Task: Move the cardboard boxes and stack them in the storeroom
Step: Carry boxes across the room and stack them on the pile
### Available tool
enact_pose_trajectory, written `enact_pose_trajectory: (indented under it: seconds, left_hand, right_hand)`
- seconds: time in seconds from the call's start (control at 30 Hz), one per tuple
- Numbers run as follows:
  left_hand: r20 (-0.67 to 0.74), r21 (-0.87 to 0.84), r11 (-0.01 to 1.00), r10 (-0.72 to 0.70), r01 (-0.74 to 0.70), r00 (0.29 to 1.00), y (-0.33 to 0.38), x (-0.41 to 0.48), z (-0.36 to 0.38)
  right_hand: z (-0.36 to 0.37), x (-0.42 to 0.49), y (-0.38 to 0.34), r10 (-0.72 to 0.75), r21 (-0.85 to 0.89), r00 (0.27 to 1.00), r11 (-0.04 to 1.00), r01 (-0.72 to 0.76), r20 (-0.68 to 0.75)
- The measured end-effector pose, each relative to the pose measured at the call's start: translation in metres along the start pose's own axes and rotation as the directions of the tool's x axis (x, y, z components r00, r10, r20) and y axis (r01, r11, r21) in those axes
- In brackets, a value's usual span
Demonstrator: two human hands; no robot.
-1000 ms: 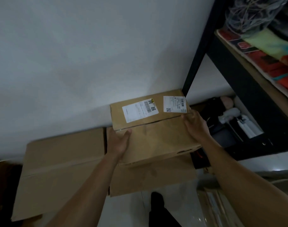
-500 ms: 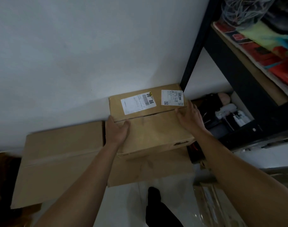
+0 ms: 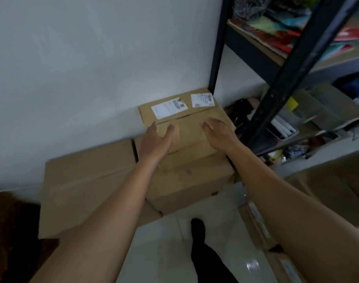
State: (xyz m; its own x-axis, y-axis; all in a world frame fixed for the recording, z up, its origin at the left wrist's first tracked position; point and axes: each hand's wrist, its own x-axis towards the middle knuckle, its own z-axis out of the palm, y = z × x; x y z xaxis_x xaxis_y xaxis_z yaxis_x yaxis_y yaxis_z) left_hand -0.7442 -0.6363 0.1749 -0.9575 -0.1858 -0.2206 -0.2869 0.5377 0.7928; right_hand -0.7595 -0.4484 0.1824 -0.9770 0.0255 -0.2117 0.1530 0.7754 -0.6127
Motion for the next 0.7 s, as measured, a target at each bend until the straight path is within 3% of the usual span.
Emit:
enact_pose_trajectory:
  seconds: [0.33, 0.5, 0.7]
  left_hand:
    - [0.163, 0.109, 0.982, 0.134, -0.153, 0.977, -0.012, -0.155, 0.011]
    - [0.307, 0.117, 0.975, 0.143, -0.187, 0.941, 0.003, -0.213, 0.058]
    - [0.423, 0.026, 0.977, 0.18, -0.211, 0.888, 0.035, -0.291, 0.138]
  right_hand:
    - [0.017, -0.182, 0.024, 0.083, 0.108, 0.995, 0.991, -0.077, -0.052]
    - [-0.005, -0.256, 0.074, 0.213, 0.066, 0.968, 0.976, -0.206, -0.13]
    - [-0.051, -0.349, 0.154, 0.352, 0.134, 0.903, 0.935, -0.329, -0.244]
